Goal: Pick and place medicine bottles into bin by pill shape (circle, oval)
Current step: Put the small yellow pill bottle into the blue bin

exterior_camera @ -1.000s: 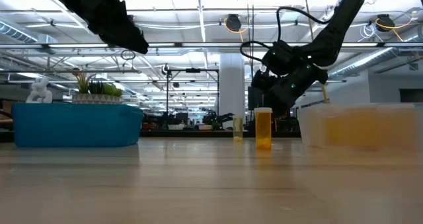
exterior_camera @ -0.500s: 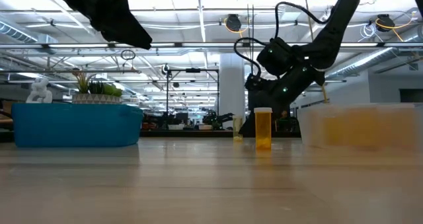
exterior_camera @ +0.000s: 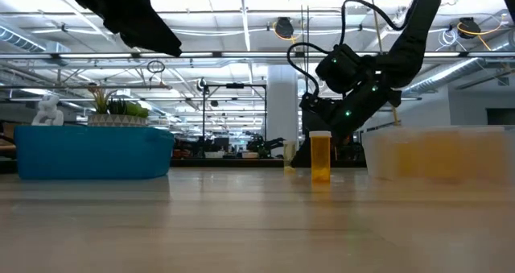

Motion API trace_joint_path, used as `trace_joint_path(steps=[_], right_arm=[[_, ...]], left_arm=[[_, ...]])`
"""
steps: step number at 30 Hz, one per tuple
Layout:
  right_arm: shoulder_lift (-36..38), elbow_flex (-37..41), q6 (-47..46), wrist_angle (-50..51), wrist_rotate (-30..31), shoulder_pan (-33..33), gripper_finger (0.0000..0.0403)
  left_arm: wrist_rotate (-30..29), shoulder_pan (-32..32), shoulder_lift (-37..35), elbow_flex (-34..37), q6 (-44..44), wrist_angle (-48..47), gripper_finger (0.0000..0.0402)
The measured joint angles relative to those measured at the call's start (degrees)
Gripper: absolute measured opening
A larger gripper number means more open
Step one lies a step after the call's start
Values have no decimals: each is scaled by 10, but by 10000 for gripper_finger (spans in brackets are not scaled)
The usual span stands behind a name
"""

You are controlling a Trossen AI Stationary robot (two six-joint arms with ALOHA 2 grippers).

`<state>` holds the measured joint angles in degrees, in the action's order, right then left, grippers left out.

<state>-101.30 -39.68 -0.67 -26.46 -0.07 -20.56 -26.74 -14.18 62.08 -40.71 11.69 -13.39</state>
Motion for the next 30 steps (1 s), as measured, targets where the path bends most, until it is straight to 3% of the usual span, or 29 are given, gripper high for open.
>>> trace_joint_path(steps=[11, 22, 30], right_arm=[[-62, -1, -23, -82, 0, 2, 184], [-70, -1, -23, -113, 0, 3, 104], [-71, -1, -25, -124, -28, 5, 95]], left_arm=[[0, -2, 0, 0, 0, 3, 191], [-1, -1, 0, 0, 0, 3, 191], [-4, -1, 0, 0, 2, 29, 191]])
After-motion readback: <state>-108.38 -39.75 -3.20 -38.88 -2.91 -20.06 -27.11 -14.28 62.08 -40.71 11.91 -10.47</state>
